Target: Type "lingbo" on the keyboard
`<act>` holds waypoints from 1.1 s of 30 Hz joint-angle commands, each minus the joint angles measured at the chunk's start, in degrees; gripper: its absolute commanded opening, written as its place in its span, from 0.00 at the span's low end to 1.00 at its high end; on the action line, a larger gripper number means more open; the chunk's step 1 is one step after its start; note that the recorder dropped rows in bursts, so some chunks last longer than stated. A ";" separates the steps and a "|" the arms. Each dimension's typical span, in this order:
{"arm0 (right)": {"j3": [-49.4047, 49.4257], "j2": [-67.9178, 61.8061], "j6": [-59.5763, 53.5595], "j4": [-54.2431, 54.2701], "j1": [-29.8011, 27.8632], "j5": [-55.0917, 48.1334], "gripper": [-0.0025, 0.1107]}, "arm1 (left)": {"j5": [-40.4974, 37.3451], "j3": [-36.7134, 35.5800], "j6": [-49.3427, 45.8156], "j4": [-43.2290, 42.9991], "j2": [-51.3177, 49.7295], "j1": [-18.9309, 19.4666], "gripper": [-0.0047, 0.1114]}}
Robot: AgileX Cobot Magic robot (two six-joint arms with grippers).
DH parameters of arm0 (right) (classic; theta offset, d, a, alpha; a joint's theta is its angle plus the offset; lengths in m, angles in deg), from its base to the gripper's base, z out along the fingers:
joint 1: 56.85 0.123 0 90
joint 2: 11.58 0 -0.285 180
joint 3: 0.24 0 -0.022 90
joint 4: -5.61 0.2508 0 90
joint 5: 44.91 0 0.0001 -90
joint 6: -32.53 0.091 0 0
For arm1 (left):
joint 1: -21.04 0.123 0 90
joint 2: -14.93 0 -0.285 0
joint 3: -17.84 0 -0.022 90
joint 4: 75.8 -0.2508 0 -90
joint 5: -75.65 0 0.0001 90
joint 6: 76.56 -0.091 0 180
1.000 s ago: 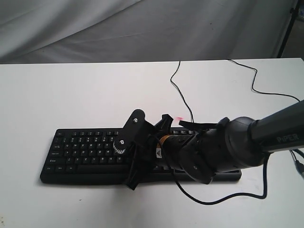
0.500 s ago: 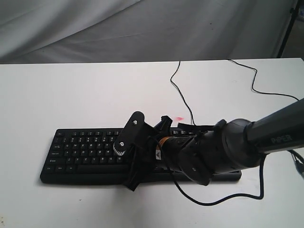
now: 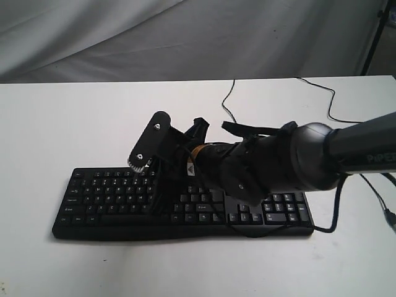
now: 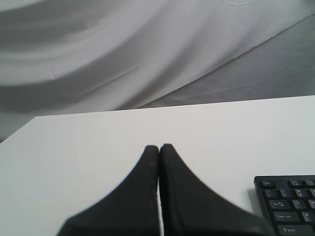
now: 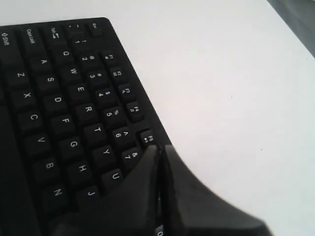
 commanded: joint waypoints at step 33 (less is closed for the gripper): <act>-0.72 -5.65 -0.45 -1.10 0.59 1.71 0.02 | 0.25 -0.29 0.16 0.03 -0.18 -0.22 0.05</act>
